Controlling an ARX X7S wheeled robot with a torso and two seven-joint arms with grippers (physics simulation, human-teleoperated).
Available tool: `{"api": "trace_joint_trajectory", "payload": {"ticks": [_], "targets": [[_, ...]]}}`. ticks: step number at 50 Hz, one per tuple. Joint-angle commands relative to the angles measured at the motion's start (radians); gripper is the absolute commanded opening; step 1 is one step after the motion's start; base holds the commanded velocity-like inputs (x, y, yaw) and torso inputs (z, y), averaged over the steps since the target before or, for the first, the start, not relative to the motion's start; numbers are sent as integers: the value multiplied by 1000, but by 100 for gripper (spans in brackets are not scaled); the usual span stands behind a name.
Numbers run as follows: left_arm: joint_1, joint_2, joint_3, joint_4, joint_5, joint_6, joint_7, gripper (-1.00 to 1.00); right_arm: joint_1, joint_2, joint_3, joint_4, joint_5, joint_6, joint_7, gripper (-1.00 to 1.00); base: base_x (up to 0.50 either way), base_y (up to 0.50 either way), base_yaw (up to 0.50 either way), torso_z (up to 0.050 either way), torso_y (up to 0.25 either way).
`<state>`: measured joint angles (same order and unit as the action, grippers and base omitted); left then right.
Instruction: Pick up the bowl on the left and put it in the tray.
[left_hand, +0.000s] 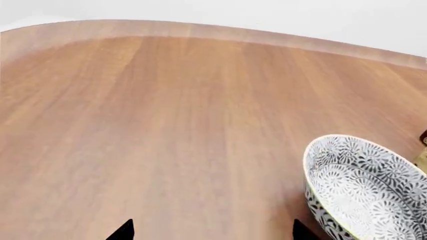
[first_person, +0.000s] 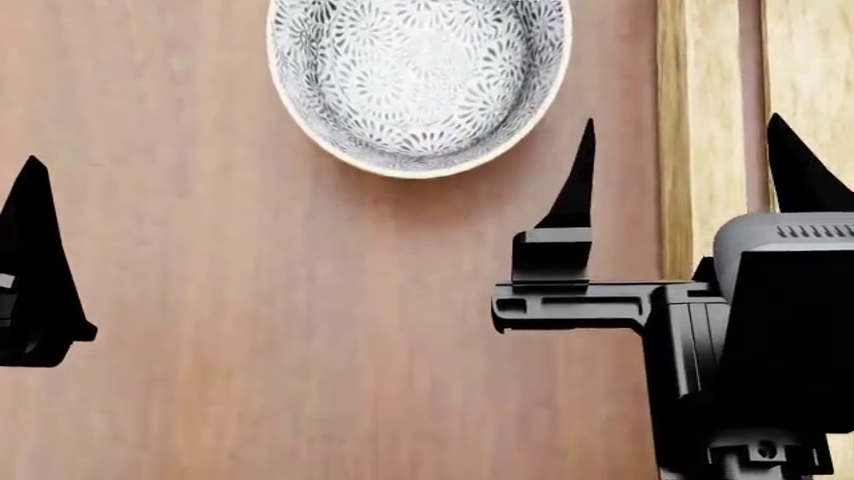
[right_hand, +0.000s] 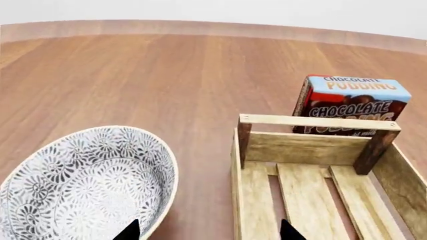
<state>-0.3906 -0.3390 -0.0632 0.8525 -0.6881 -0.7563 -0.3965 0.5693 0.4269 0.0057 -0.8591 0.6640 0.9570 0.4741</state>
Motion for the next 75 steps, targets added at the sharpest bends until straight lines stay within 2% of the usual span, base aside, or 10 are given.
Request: {"api": "trace_joint_trajectory", "payload": {"ticks": [1,10,21,24,25,36,50,66,67,75], "targets": [[12,-3,2,-8,5,17,0,100,-5,16,-40,17,-30,-40,-26,100,0,0,0,1,-250],[19,-2,6,-30,17,18,-15,100,119,138,-314,131,-216,-143,-197,100,0,0,0,0,-56],[21,-6,-7,-29,-4,10,-25,100,422,262,-695,188,-356,-143,-542,100,0,0,0,0,0],[21,-8,-6,-29,-5,11,-27,100,422,262,-696,189,-356,-144,-542,100,0,0,0,0,0],[23,-9,-12,-27,-11,10,-28,100,473,269,-798,227,-415,-160,-612,100,0,0,0,0,0],[27,-15,-8,-30,-13,14,-30,100,532,245,-920,403,-498,-227,-690,100,0,0,0,0,0],[26,-16,-5,-30,-13,21,-41,100,538,216,-927,663,-520,-344,-702,100,0,0,0,0,0],[32,-17,16,-39,-3,34,-40,100,510,189,-956,788,-556,-433,-682,100,0,0,0,0,-6],[33,-18,15,-40,-2,36,-40,100,507,187,-961,794,-562,-439,-678,-100,0,0,0,0,-13],[40,-21,10,-48,-3,48,-37,100,492,182,-977,800,-577,-457,-669,-100,0,0,0,0,-5]]}}
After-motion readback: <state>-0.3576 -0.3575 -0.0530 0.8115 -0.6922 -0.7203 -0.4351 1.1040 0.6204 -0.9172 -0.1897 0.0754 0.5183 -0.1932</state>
